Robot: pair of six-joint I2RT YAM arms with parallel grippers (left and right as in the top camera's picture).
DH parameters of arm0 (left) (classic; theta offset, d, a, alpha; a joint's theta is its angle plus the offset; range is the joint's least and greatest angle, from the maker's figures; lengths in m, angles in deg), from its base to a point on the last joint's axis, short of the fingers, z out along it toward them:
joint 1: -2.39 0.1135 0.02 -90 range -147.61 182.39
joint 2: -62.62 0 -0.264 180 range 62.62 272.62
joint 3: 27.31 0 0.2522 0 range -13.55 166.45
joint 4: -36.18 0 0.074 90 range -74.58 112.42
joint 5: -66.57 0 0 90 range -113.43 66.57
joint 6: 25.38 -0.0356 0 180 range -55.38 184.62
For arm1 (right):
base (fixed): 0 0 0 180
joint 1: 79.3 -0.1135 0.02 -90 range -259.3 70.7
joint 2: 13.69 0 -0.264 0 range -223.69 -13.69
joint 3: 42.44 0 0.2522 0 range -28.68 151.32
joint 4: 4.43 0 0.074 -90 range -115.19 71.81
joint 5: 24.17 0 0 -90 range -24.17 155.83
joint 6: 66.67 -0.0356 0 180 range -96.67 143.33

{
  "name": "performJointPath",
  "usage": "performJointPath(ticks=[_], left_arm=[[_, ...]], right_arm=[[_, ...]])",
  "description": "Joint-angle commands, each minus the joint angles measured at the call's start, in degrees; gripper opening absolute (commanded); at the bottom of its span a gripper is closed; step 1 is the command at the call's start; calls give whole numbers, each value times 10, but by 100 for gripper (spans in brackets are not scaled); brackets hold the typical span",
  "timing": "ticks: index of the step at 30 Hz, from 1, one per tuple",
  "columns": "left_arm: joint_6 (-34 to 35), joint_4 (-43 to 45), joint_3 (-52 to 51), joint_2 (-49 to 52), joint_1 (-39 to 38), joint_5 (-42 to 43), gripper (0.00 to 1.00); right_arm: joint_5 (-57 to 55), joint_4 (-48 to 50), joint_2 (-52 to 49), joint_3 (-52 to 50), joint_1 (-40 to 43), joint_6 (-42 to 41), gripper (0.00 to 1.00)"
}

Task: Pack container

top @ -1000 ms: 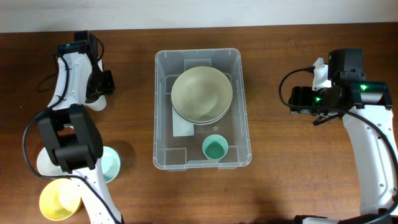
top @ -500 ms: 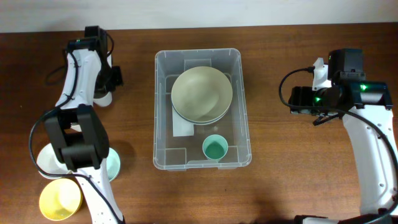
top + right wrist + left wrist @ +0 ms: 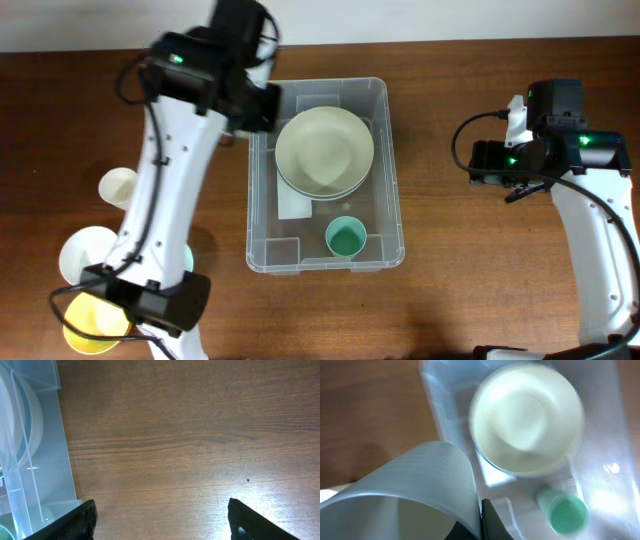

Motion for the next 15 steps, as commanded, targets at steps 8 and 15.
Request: performJointPath(ticks=[8,15], left_arm=[[38,-31,-8,14,-190,24,1],[64,9,-97,14,-232,61,1]], right_arm=[[-9,-7,2,-1,-2,-17,79],[-9,-8,2,-1,-2,-17,79]])
